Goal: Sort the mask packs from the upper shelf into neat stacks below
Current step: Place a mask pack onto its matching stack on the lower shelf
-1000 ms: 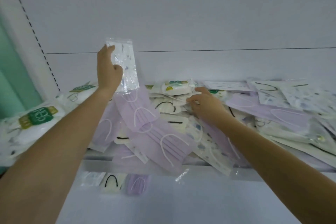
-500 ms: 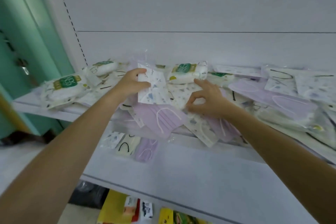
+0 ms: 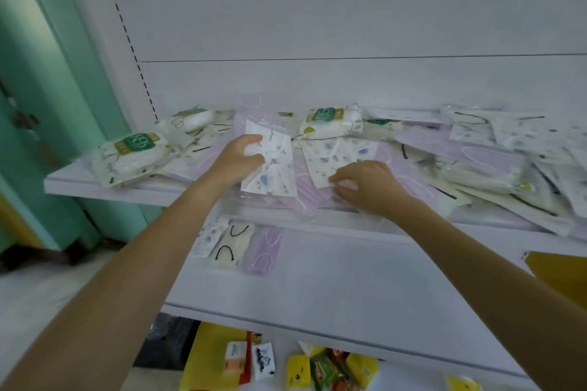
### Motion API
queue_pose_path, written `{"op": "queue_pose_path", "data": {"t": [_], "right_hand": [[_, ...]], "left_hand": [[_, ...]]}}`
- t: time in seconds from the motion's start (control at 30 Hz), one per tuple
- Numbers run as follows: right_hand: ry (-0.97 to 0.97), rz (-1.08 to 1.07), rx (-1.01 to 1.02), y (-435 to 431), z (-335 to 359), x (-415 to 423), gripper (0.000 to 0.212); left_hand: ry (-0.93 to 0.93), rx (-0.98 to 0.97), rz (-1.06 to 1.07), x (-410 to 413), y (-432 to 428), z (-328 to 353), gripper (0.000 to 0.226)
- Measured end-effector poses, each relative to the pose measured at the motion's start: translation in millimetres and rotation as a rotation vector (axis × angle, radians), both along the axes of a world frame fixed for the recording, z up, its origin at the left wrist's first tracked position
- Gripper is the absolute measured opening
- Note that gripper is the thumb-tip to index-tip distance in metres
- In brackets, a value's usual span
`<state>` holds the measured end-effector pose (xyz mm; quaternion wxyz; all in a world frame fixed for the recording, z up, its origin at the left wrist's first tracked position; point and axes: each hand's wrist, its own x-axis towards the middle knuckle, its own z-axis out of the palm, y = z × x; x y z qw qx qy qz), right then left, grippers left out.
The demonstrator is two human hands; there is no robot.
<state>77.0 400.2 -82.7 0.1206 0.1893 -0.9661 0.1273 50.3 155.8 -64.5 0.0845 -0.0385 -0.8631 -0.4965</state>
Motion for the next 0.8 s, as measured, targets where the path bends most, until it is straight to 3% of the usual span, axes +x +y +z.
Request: {"op": "queue_pose_path", "data": {"t": [0.1, 0.23, 0.67, 0.8], "right_hand": [[0.052, -0.039, -0.240, -13, -9, 24, 0.027], [0.013, 0.051, -0.489, -40, -22, 55, 0.030], [-0.128, 0.231, -0.216, -57, -28, 62, 0.026], [-0.017, 0.149, -0.006, -55, -35, 60, 0.062]], "left_hand": [[-0.028, 0.020, -0.031, 13, 3, -6, 0.041], [-0.069, 0.113, -0.069, 22, 8, -15, 0.049], [-0.042, 0.081, -0.067, 42, 7, -25, 0.057], [0.043, 0.090, 0.084, 42, 3, -20, 0.053]]}}
